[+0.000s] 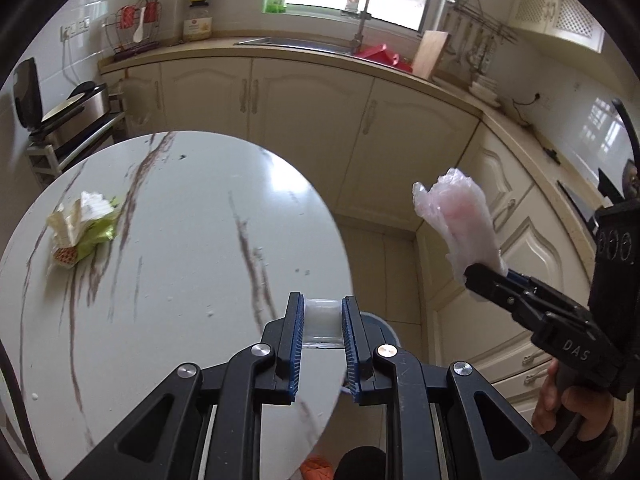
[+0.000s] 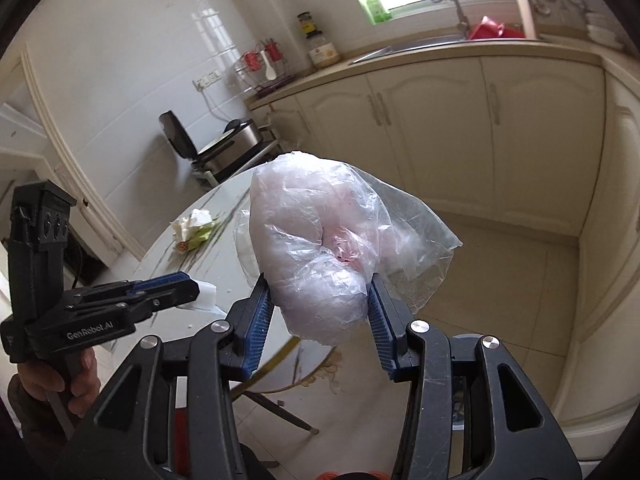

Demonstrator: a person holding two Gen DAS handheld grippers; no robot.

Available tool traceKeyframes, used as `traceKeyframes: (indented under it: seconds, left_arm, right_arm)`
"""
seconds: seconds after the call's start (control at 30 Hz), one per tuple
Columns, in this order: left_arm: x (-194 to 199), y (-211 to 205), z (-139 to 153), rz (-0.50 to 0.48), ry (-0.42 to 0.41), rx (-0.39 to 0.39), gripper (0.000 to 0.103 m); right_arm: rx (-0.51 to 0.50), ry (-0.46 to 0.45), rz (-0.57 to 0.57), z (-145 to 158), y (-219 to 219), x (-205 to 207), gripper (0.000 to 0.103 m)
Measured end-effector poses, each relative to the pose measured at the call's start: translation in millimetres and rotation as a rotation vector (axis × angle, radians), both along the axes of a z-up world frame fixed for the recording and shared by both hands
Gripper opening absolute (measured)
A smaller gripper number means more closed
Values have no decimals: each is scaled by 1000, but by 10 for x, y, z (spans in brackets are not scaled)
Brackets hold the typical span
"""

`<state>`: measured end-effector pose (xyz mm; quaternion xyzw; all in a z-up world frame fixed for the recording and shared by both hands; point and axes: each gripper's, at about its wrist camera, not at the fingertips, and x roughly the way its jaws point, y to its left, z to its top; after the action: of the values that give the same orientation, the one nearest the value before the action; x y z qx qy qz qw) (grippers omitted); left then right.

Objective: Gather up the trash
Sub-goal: 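Carry white box and plastic bag to the blue bin, then open both tools over the blue bin and move them back over the table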

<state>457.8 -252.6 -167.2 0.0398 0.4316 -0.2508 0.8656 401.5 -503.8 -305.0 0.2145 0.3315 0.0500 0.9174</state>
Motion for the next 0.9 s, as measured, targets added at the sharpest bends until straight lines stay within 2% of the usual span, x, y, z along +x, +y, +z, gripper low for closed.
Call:
traceKeyframes:
  seconds: [0.17, 0.27, 0.33, 0.53, 0.7, 0.9]
  left_arm:
    - [177, -664, -105, -108, 14, 12, 15]
    - [306, -1021, -253, -164, 32, 29, 14]
    - [402, -1246, -382, -194, 50, 45, 5]
    - [771, -1856, -933, -263, 137, 104, 5]
    - [1026, -2170, -1325, -285, 185, 156, 5]
    - [1060, -2266, -1360, -273, 158, 180, 7]
  right_arm:
    - [46, 69, -84, -398, -429, -134, 44]
    - [84, 129, -126, -748, -651, -139, 49]
    - [101, 170, -162, -983, -789, -143, 55]
    - [148, 276, -245, -1589, -1217, -174, 57]
    - [165, 332, -296, -1858, -1412, -335, 61]
    - [188, 331, -308, -1871, -1456, -427, 61]
